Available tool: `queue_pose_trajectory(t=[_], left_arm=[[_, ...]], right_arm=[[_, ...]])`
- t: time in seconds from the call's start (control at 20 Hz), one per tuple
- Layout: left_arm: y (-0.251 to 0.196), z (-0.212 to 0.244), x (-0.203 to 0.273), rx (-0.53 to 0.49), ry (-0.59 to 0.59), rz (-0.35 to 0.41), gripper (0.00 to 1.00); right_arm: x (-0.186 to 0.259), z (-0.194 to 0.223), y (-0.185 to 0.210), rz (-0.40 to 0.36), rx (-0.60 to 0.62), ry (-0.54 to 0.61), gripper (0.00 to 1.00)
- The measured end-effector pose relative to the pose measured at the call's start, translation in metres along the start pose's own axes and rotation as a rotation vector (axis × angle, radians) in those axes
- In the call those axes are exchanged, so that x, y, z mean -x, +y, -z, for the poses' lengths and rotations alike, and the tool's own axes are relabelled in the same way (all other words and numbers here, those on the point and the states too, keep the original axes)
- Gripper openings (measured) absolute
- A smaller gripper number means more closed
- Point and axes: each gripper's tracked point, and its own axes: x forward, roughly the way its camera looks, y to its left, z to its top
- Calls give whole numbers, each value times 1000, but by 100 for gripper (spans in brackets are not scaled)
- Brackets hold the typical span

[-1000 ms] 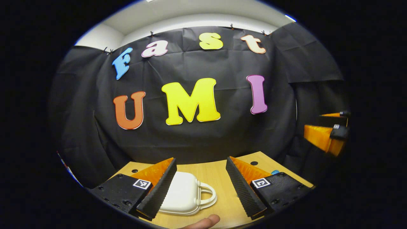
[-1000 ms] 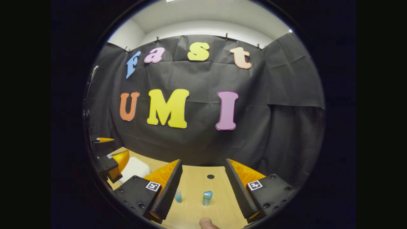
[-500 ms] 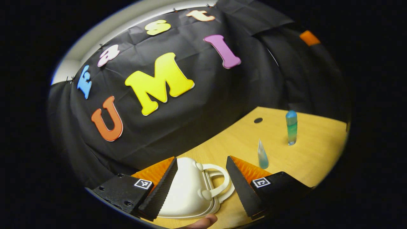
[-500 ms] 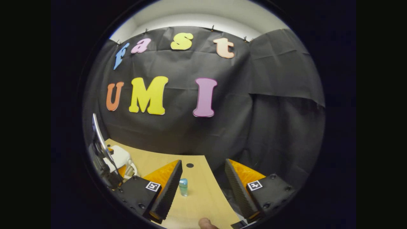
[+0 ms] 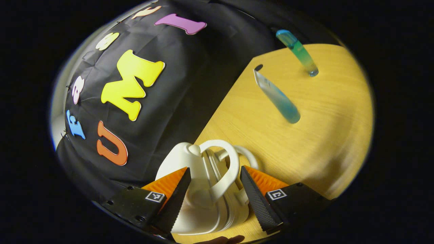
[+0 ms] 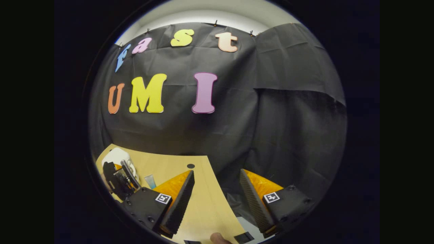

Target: First open the suitcase, pack the skin care products into it, and then close the suitcase.

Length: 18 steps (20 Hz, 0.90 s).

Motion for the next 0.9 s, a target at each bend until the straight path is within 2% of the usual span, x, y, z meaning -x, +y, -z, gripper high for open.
queue_pose_trajectory(t=[0.2, 0.25, 0.3, 0.35, 0.4, 0.45, 0.5, 0.65, 0.9], left_arm=[[-3, 1, -14, -165, 47, -53, 68], [-3, 3, -18, -211, 73, -64, 58], [-4, 8, -22, -237, 87, -55, 53], [-6, 11, -24, -248, 101, -45, 42], [-6, 12, -23, -256, 108, -45, 37], [-4, 10, -23, -264, 104, -48, 28], [-6, 6, -24, -273, 91, -34, 27], [-5, -4, -21, -274, 65, 11, 11], [24, -12, -10, -121, 40, 57, 6]], right_arm=[[-3, 5, 3, -26, 17, 14, 80], [-3, 5, 5, -34, 23, 19, 80], [-2, 8, 5, -41, 28, 24, 80], [0, 9, 7, -50, 32, 28, 80], [1, 10, 9, -57, 34, 31, 80], [3, 11, 11, -64, 34, 35, 80], [3, 13, 14, -73, 37, 41, 80], [1, 15, 29, -100, 59, 56, 80], [-8, 2, 58, -132, 61, 53, 80]])
